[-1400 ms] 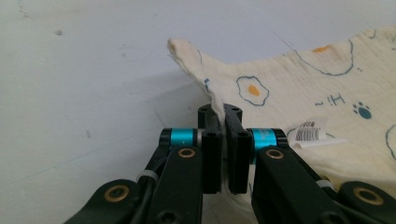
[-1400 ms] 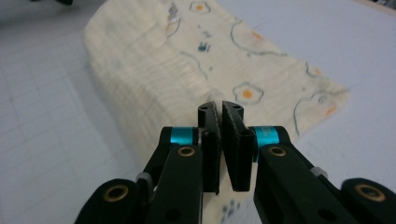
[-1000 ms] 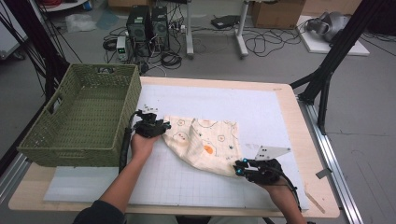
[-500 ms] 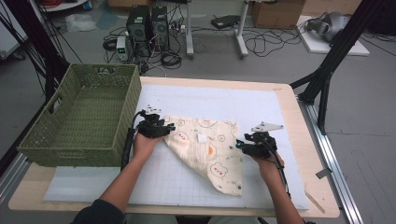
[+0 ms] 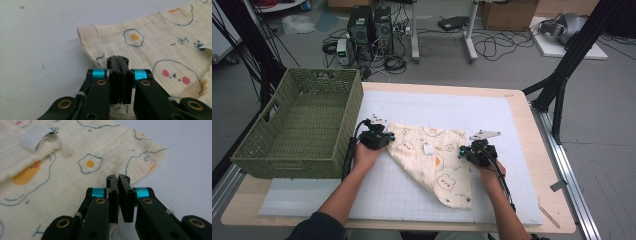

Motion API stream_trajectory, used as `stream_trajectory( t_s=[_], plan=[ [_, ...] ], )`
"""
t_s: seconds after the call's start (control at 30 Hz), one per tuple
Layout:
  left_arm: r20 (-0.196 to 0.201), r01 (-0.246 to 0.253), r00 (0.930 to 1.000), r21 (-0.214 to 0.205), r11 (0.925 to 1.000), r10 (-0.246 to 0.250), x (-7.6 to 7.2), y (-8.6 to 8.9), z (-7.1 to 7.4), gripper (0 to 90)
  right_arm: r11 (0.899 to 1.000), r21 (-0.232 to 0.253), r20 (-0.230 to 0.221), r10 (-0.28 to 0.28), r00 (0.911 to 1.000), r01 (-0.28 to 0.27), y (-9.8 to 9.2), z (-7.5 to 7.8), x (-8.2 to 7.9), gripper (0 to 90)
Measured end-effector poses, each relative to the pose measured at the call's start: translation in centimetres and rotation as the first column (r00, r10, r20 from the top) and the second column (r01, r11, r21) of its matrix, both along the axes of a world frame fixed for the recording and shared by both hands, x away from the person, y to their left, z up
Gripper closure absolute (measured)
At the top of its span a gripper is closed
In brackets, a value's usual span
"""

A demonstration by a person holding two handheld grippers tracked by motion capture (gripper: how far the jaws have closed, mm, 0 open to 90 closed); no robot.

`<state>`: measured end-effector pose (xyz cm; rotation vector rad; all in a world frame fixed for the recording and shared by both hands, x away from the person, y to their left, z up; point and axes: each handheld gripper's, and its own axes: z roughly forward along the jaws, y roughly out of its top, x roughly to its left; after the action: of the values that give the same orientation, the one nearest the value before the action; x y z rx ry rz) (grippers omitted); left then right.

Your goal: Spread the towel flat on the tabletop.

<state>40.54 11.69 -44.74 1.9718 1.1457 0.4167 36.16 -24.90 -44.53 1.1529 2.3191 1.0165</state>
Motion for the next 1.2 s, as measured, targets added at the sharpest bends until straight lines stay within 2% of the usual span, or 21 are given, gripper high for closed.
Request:
stream_trajectory(
  t_s=[0.07,0.2,0.23,0.37,0.43,0.5,0.53,0.57,0.6,0.67,0.7,0.77,0.8,0.83,0.9,1.03,1.1,1.2],
  plan=[
    [0.017,-0.007,0.9998,0.000,1.0000,0.007,0.1,-0.1,0.0,88.9,0.999,-0.025,0.025,-0.029,0.9993,0.030,-0.1,0.0,0.2,87.0],
    [0.037,-0.014,0.9992,-0.028,0.9995,0.015,0.8,-0.7,0.6,89.0,0.994,-0.019,0.052,-0.107,0.9930,0.108,-1.1,0.1,1.0,86.9],
    [0.052,-0.008,0.9986,-0.025,0.9997,0.009,1.0,-0.9,0.8,89.0,0.993,-0.021,0.057,-0.117,0.9915,0.119,-1.2,0.1,1.2,86.9],
    [0.053,-0.004,0.9986,-0.004,1.0000,0.004,2.3,-1.7,1.1,89.1,0.985,-0.027,0.067,-0.168,0.9835,0.170,-1.5,0.5,2.5,86.9],
    [0.065,-0.020,0.9977,-0.012,0.9997,0.021,3.0,-1.9,1.3,89.0,0.981,-0.015,0.096,-0.190,0.9772,0.192,-1.6,0.6,2.8,86.9],
    [0.065,-0.029,0.9975,-0.001,0.9996,0.029,3.5,-2.0,1.4,89.0,0.979,-0.008,0.091,-0.200,0.9756,0.202,-1.7,0.5,3.1,86.8],
    [0.069,-0.030,0.9972,-0.011,0.9995,0.030,3.8,-2.1,1.4,89.1,0.978,-0.009,0.089,-0.207,0.9744,0.208,-1.7,0.5,3.2,86.8],
    [0.067,-0.025,0.9975,0.000,0.9997,0.025,4.0,-2.1,1.5,89.1,0.977,-0.013,0.099,-0.212,0.9722,0.214,-1.7,0.4,3.4,86.8],
    [0.080,-0.026,0.9964,0.004,0.9997,0.026,4.1,-2.2,1.5,89.1,0.974,-0.007,0.096,-0.225,0.9695,0.227,-1.7,0.3,3.4,86.7],
    [0.062,-0.033,0.9975,0.000,0.9995,0.033,4.2,-2.2,1.2,88.7,0.969,0.001,0.093,-0.245,0.9652,0.246,-1.6,0.1,3.6,85.8],
    [0.041,-0.034,0.9986,0.006,0.9994,0.033,4.2,-2.1,1.0,85.4,0.969,0.004,0.093,-0.245,0.9651,0.245,-1.6,-0.1,3.7,82.9],
    [0.013,-0.051,0.9986,-0.022,0.9985,0.051,4.2,-1.9,0.9,63.2,0.966,0.010,0.086,-0.257,0.9627,0.257,-1.5,-0.2,3.8,72.7],
    [0.019,-0.046,0.9987,-0.034,0.9984,0.047,4.1,-1.8,1.1,54.7,0.967,0.021,0.079,-0.256,0.9633,0.256,-1.6,-0.1,3.7,68.6],
    [0.029,-0.042,0.9987,-0.038,0.9984,0.043,4.0,-1.8,1.3,50.7,0.967,0.024,0.079,-0.256,0.9635,0.255,-1.7,0.1,3.6,66.4],
    [0.071,-0.017,0.9972,-0.048,0.9987,0.020,3.5,-2.1,2.1,48.1,0.968,0.030,0.083,-0.249,0.9648,0.248,-2.0,0.5,3.3,62.0],
    [0.112,0.069,0.9920,-0.084,0.9940,-0.060,2.8,-3.1,3.0,49.7,0.970,0.071,0.087,-0.237,0.9675,0.231,-2.8,1.6,2.3,56.8],
    [0.103,0.108,0.9898,-0.088,0.9902,-0.099,2.4,-4.0,3.1,49.7,0.974,0.070,0.094,-0.221,0.9707,0.215,-2.9,1.8,1.7,56.1],
    [0.064,0.163,0.9854,-0.090,0.9825,-0.158,2.0,-5.2,2.7,49.8,0.983,0.041,0.090,-0.184,0.9789,0.181,-3.0,2.0,0.6,53.8]
  ],
)
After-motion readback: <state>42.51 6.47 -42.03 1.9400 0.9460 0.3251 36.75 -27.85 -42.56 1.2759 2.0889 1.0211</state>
